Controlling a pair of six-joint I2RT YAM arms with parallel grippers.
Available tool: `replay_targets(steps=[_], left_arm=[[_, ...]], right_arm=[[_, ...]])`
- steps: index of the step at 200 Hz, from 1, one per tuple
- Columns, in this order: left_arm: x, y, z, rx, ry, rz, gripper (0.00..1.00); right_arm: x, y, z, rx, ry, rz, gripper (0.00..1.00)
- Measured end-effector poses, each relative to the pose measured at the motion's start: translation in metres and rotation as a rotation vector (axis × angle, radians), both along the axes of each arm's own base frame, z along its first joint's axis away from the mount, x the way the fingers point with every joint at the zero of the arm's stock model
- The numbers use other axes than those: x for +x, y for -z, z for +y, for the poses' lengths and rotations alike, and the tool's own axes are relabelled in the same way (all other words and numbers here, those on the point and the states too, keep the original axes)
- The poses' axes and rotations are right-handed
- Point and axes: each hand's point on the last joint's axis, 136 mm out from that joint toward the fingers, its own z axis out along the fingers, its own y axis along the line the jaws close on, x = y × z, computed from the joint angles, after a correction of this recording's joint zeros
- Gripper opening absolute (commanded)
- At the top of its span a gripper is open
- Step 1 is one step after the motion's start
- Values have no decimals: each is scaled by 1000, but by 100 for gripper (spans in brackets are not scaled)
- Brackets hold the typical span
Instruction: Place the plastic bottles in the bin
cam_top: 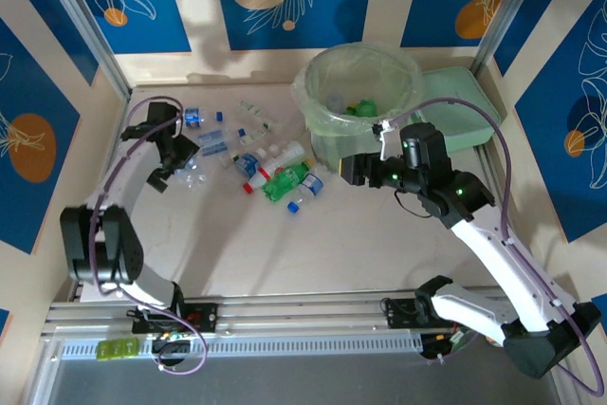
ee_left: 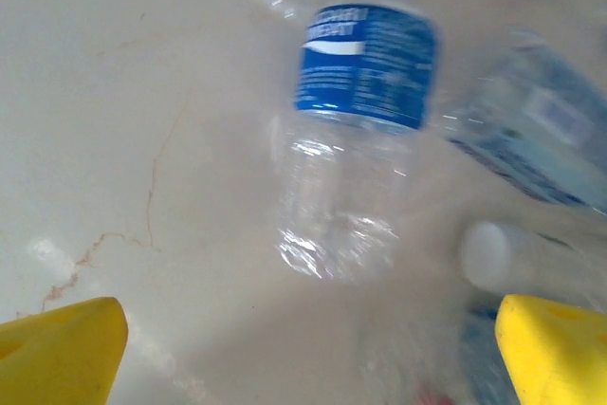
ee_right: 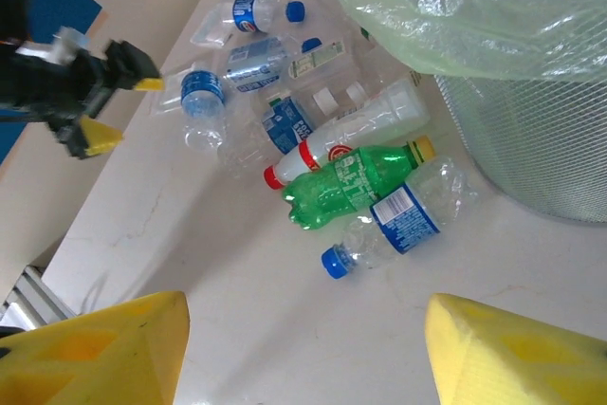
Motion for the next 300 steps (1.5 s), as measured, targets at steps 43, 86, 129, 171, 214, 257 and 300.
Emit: replay_targets(steps=[43,86,129,171,214,257,300], left_arm=[[36,37,17,-43,-49,40,95],[64,46,31,-68,-48,-30,99],[85,60,28,-102,-1,-66,100],[95,69,26,-117,13,-84,93],[95,75,26,-118,9,-86,81],[94,78,28,-112,-1,-85,75],[92,79,30,-105,-11,-79,68]], right_arm=[[-8,9,8,31,-46,29,68],[-10,12,12,47,-68,34,68],[-6,14,17,56,-80,41,68],[-5,17,19,58,-82,58,68],[-5,17,20,67,-76,68,68],[-8,16,22,73,-81,75,68],[-14,10,21,85,-84,66,69]])
